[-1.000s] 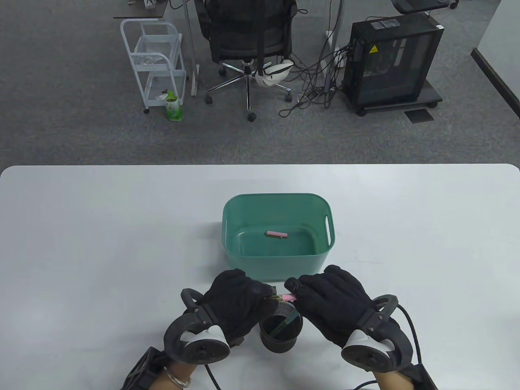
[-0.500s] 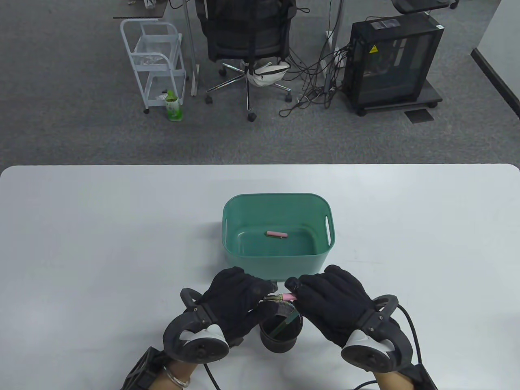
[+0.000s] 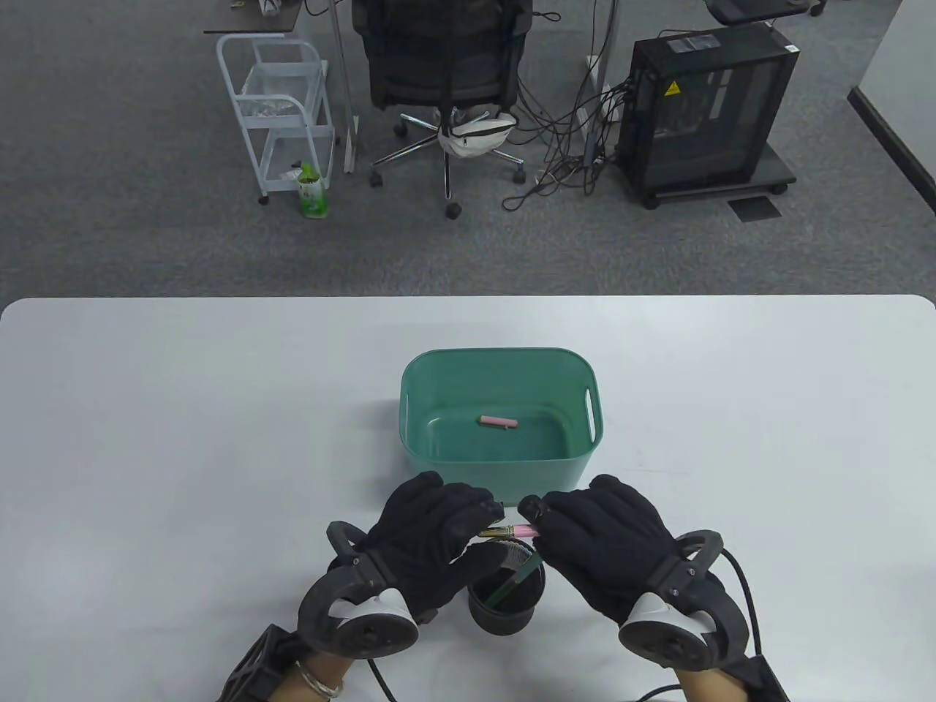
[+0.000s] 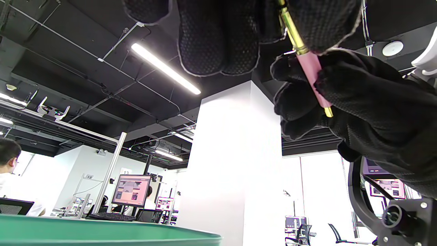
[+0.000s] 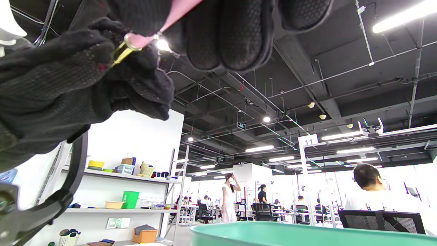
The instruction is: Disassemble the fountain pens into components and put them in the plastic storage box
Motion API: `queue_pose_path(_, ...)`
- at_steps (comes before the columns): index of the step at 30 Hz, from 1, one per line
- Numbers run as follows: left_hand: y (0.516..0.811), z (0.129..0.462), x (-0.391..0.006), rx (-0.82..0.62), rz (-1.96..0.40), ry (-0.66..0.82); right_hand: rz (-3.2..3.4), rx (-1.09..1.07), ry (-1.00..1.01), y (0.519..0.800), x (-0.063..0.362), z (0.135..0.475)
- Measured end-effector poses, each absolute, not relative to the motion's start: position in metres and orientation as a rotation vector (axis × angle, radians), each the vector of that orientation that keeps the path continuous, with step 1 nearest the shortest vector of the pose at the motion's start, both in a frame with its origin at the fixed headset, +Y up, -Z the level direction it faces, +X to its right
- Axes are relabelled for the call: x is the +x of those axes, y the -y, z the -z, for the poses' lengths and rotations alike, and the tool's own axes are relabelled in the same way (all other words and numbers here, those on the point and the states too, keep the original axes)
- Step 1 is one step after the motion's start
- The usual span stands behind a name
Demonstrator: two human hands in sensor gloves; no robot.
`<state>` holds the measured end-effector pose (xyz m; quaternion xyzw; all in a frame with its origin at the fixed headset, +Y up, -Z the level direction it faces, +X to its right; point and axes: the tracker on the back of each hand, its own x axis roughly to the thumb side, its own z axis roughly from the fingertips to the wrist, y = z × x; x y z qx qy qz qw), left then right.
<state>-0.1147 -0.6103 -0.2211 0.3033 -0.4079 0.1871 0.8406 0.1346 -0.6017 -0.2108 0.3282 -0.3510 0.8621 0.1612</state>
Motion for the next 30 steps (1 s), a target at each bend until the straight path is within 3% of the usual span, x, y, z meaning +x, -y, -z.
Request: queue_pose_path(30,0.6100,0.2225,-0.1159,0.656,-0.431,0.863,-2.461,0.953,0.993,0.6026,0.1326,0.2100)
